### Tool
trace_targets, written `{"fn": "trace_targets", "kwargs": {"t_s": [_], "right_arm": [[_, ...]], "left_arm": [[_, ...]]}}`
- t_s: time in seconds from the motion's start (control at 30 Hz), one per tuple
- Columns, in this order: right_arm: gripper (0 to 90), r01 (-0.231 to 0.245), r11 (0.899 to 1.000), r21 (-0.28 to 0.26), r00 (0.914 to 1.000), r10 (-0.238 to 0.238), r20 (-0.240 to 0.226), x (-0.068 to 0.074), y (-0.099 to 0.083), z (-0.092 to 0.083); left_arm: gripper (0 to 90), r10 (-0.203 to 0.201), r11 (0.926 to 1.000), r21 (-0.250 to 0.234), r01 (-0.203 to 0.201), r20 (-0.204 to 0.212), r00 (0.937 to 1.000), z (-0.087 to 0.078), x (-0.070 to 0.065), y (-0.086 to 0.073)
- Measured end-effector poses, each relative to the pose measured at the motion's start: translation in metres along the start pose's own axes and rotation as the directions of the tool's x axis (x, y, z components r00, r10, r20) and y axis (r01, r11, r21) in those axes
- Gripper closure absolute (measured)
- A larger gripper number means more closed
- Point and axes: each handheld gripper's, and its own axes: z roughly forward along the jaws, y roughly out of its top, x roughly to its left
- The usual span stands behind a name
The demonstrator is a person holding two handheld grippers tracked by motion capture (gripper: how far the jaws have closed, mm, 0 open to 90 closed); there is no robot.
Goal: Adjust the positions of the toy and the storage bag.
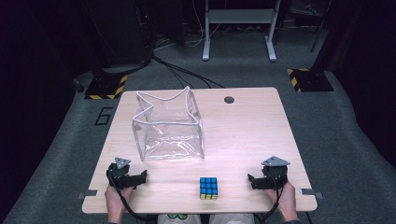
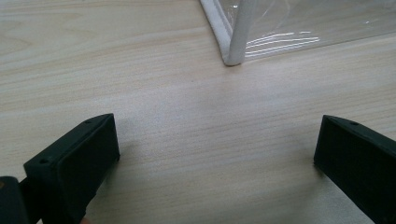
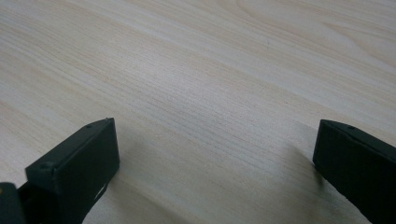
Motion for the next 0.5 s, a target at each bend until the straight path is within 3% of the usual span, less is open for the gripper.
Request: {"fn": "trace_targets", "kwargs": {"t_s": [0.5], "right_arm": [[0.0,-0.007,1.000,0.002,0.9999,0.007,-0.009,0.0001,0.0012,0.0014]], "left_arm": [[0.0,-0.002,1.0000,0.000,0.002,-0.009,1.0000,0.0003,-0.0002,0.0006]]}}
